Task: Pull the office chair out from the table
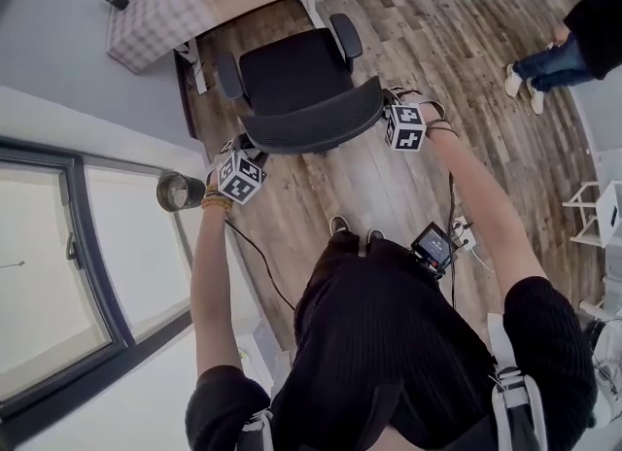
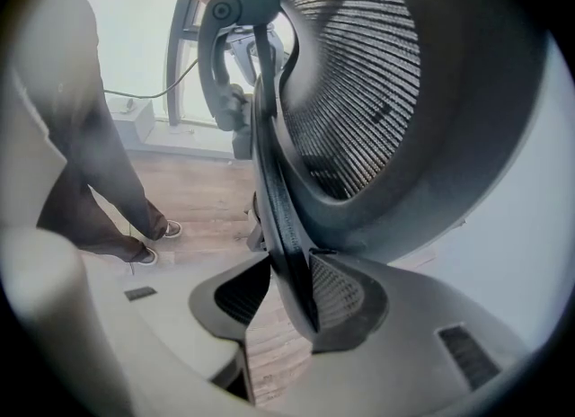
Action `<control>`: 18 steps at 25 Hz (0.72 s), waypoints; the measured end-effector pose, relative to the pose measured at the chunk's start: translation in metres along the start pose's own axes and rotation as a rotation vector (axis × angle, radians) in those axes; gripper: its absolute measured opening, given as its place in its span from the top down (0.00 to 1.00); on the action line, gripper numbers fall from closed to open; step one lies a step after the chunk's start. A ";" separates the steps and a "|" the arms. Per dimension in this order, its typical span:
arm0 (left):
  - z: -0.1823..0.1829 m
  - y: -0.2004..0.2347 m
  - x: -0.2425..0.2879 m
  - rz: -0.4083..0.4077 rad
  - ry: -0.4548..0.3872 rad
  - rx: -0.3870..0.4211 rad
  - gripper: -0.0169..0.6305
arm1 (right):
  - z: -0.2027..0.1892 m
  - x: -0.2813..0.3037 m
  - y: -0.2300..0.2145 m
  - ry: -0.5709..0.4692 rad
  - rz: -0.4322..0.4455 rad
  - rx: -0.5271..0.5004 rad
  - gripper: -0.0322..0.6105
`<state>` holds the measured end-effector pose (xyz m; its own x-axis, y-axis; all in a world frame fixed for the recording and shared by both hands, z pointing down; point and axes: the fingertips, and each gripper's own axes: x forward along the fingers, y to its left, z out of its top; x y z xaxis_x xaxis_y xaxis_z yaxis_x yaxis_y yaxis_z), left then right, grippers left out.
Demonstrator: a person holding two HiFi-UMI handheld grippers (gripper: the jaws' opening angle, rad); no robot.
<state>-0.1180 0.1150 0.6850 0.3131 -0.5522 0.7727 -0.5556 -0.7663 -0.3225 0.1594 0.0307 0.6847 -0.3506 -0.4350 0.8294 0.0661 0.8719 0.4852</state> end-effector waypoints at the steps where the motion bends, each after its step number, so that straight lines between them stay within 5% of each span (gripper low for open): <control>1: 0.001 -0.005 -0.001 0.002 0.004 -0.003 0.72 | -0.002 -0.003 0.004 -0.002 0.000 -0.001 0.74; 18: 0.011 -0.073 -0.021 0.047 0.011 -0.053 0.71 | -0.025 -0.039 0.053 -0.056 -0.026 -0.031 0.72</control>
<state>-0.0754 0.1786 0.6858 0.2778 -0.5830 0.7635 -0.6096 -0.7213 -0.3290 0.1999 0.0881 0.6844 -0.4043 -0.4431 0.8001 0.0851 0.8528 0.5153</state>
